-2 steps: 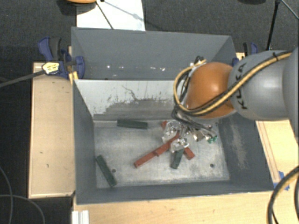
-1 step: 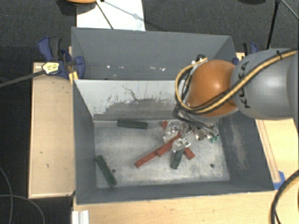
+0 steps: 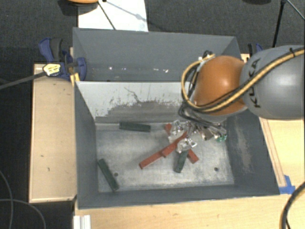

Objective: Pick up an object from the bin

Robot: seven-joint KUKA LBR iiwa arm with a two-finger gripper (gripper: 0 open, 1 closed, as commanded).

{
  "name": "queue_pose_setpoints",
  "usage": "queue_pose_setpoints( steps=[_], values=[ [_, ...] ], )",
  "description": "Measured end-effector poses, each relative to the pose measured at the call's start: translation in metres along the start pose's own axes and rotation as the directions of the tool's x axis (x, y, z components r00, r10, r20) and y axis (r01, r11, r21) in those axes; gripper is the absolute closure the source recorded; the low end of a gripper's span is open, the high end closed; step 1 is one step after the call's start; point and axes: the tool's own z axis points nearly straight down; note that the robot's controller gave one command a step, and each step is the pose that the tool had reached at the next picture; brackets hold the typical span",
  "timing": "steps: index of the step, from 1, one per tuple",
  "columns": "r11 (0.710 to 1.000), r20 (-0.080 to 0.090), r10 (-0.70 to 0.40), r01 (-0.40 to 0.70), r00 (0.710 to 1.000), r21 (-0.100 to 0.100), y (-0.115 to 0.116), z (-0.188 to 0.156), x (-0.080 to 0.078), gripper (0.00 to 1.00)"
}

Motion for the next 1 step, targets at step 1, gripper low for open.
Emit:
queue_pose_setpoints(
  steps=[1],
  values=[
    [1.000, 0.000, 0.002, -0.002, 1.000, 0.000, 0.0000, -0.0182, 0.0000, 1.00]
  ],
)
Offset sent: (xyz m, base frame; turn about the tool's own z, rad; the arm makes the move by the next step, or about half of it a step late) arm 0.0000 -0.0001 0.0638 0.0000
